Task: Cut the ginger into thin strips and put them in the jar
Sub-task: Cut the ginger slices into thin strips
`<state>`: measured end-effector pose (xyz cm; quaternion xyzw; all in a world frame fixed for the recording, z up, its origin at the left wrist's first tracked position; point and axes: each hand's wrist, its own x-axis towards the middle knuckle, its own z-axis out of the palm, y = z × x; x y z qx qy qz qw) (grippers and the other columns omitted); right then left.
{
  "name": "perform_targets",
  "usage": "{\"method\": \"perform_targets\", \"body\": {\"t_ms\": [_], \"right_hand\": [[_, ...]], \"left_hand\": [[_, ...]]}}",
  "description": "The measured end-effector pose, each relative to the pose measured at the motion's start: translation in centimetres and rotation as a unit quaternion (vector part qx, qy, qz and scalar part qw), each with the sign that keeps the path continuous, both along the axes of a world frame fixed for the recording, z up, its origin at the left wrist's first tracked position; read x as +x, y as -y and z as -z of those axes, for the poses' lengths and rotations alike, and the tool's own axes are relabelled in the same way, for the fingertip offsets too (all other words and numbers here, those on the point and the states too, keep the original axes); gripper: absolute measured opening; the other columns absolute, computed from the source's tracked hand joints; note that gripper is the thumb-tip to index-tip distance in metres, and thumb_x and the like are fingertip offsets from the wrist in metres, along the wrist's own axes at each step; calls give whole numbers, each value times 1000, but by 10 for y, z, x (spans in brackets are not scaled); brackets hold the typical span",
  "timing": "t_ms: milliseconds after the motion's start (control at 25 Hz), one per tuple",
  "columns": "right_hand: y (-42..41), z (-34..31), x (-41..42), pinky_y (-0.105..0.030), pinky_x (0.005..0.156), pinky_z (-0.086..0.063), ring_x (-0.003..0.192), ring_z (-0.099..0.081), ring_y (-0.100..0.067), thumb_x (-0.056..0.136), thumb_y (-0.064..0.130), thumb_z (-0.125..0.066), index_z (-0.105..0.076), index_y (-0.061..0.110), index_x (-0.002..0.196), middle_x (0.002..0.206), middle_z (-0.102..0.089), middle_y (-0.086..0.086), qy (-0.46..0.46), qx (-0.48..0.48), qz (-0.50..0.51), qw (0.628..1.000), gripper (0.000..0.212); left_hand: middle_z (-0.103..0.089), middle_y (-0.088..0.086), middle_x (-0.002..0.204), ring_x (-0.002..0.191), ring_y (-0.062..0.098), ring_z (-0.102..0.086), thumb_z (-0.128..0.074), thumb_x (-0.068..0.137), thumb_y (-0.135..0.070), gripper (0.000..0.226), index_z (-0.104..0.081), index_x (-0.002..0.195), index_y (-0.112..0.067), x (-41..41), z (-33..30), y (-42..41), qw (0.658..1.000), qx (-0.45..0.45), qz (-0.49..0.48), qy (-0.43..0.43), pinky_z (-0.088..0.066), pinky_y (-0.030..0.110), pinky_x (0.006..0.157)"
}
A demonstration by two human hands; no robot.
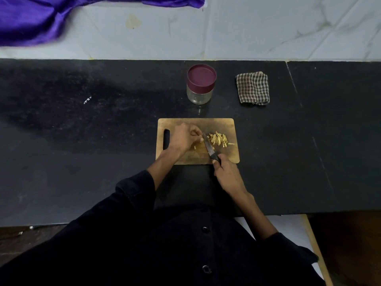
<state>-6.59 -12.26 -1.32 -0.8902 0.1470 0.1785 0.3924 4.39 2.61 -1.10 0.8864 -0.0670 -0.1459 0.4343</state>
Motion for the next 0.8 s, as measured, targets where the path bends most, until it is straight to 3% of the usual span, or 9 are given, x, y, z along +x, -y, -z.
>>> {"method": "perform_targets", "body": {"t_ms": [120, 280, 440, 800], "right_hand": [[1, 0, 0, -50, 85, -51, 95, -63, -29, 104, 30, -39, -51, 17, 115, 98, -66, -11, -3, 4, 4, 1000, 20], [0, 1, 0, -50, 84, -51, 95, -63, -30, 104, 29, -40, -52, 17, 113, 99, -66, -11, -6, 6, 4, 1000, 19], [0, 0, 2, -48, 85, -50, 96, -63, -31, 103, 29, -41, -52, 18, 116, 100, -67, -11, -12, 0, 10, 1000, 20], [-1, -4, 1, -48, 85, -50, 96, -63, -30, 104, 29, -40, -50, 17, 118, 100, -66, -10, -16, -5, 4, 1000, 21]], "left_hand": [[-71, 0, 92, 74, 2, -61, -67, 86, -7, 12, -73, 96, -7, 2, 0, 5, 1000, 14, -12, 1, -52, 17, 73], [-72, 2, 96, 84, 7, -65, -65, 88, -10, 12, -73, 96, -9, 3, 3, 6, 999, 36, -25, 1, -55, 28, 84], [-73, -4, 95, 79, 2, -62, -65, 89, -15, 12, -75, 96, -14, 4, 5, 9, 997, 70, -39, -11, -52, 22, 79], [-73, -1, 98, 88, 8, -66, -62, 91, -15, 16, -73, 102, -14, -1, 3, 9, 994, 94, -38, 44, -55, 31, 85]]}}
